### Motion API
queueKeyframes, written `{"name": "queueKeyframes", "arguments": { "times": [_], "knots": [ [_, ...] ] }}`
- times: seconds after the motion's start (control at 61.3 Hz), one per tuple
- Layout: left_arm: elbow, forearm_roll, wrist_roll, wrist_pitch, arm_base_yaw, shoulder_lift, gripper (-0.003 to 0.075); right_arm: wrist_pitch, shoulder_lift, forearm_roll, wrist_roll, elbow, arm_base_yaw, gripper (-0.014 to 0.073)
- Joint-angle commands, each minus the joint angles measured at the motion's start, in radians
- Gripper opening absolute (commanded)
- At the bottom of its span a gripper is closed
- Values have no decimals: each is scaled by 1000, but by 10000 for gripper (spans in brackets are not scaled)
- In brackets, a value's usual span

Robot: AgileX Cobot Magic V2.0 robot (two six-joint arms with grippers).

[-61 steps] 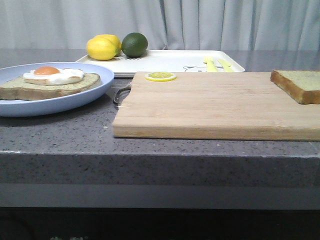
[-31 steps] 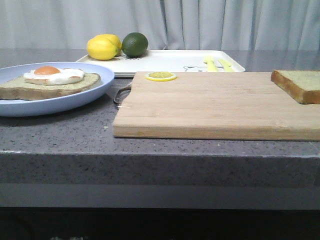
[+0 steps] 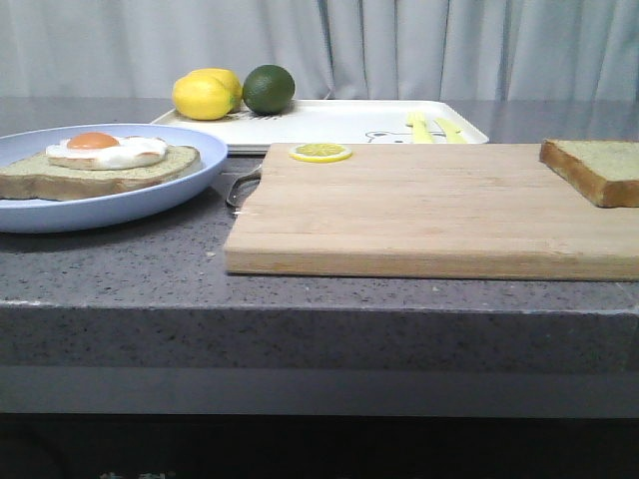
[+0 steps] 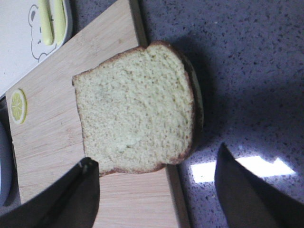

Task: Place bread and move sandwich to tray

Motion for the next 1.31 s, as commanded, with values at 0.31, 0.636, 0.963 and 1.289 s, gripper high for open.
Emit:
{"name": "queueKeyframes", "arguments": {
  "times": [0.31, 0.636, 0.963, 1.289],
  "knots": [
    [-29, -3, -7, -79, 1, 11, 311, 80, 154, 150, -114, -21, -6, 520],
    [-29, -3, -7, -79, 1, 11, 311, 127, 220, 243, -185, -21, -2, 520],
    [-29, -3, -7, -79, 1, 12, 311, 127, 228, 221, -188, -21, 69, 520],
    [-29, -3, -7, -79, 1, 12, 311, 128, 228, 222, -188, -21, 87, 351]
  ]
}}
